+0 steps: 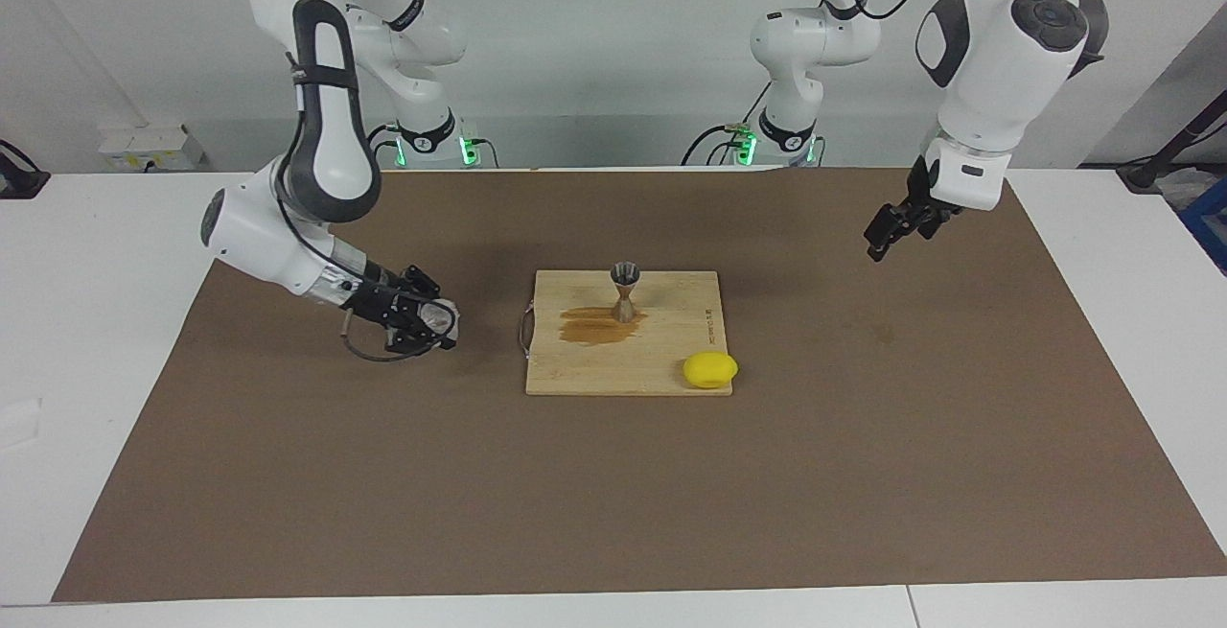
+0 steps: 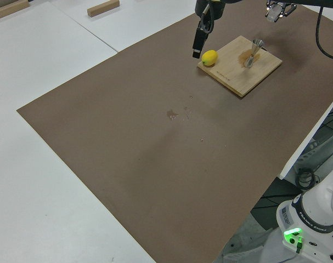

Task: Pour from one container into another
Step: 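Carry the glass cup back to its starting spot with the right gripper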

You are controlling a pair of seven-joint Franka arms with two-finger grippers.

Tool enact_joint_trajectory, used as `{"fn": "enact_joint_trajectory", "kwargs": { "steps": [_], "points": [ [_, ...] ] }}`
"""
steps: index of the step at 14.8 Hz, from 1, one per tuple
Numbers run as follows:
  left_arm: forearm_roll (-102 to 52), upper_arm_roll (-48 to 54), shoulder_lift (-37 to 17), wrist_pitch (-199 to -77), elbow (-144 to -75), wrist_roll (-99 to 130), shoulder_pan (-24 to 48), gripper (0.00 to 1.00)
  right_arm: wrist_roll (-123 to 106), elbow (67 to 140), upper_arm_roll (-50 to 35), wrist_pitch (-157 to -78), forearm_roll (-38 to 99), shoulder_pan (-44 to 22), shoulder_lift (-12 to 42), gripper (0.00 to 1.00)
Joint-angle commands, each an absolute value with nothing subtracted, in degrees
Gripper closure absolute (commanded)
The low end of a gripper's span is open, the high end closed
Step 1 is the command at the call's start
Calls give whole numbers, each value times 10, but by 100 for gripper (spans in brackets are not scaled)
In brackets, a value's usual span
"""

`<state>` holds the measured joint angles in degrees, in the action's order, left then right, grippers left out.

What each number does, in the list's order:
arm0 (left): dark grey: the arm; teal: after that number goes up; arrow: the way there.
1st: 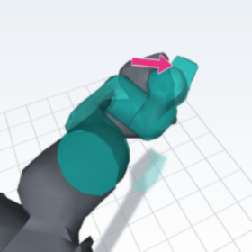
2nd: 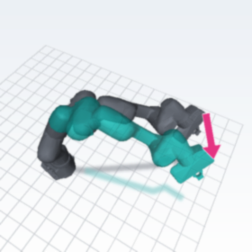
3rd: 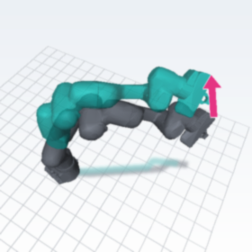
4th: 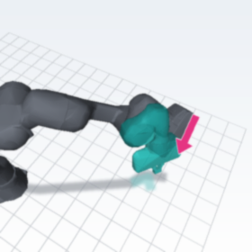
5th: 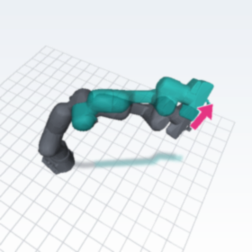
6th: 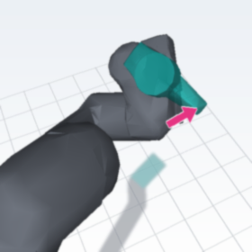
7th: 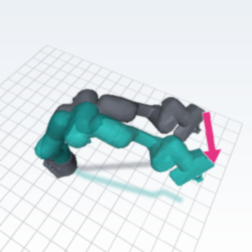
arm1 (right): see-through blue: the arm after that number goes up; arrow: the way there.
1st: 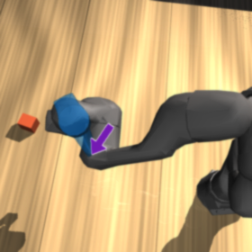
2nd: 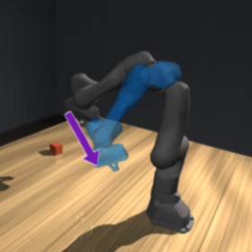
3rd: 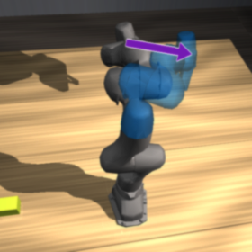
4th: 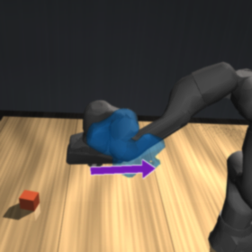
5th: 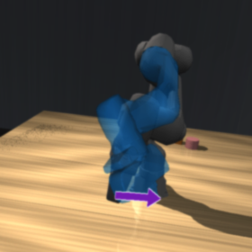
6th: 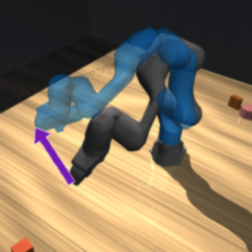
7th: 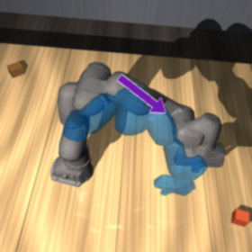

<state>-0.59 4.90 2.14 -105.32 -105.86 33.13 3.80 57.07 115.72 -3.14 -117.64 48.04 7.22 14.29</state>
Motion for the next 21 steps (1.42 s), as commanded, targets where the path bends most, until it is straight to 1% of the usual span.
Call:
{"fn": "enact_joint_trajectory", "kwargs": {
  "steps": [1,3,5,8,9,10,11,13,14,16,18,21],
  "points": [
    [-23,44,30,-1090,-1078,460,61,0,484,1151,-40,-1145,531,125,185,100],
    [-30,43,30,-1102,-1080,523,94,0,445,1136,-40,-1135,533,147,216,100],
    [-46,43,33,-1110,-1092,580,125,0,443,1129,-40,-1134,533,159,228,100],
    [-47,43,33,-1162,-1119,714,181,0,444,1133,-38,-1142,531,159,230,100],
    [-47,43,33,-1175,-1130,753,205,0,449,1138,-38,-1147,532,157,229,76],
    [-47,43,36,-1185,-1142,771,224,0,449,1147,-38,-1161,532,156,228,56],
    [-47,43,38,-1193,-1152,773,227,0,449,1157,-38,-1178,532,156,226,28],
    [-47,42,38,-1184,-1151,766,220,0,444,1164,-37,-1184,532,156,224,7],
    [-39,36,38,-1170,-1147,745,213,0,442,1165,-37,-1186,530,156,222,2],
    [-26,32,35,-1086,-1101,557,159,0,442,1167,-35,-1187,526,156,214,1],
    [-26,31,38,-1015,-1072,409,107,0,445,1179,-33,-1187,525,156,197,0],
    [-24,29,54,-981,-1068,329,66,0,447,1210,-33,-1209,524,160,163,0]
  ]
}}
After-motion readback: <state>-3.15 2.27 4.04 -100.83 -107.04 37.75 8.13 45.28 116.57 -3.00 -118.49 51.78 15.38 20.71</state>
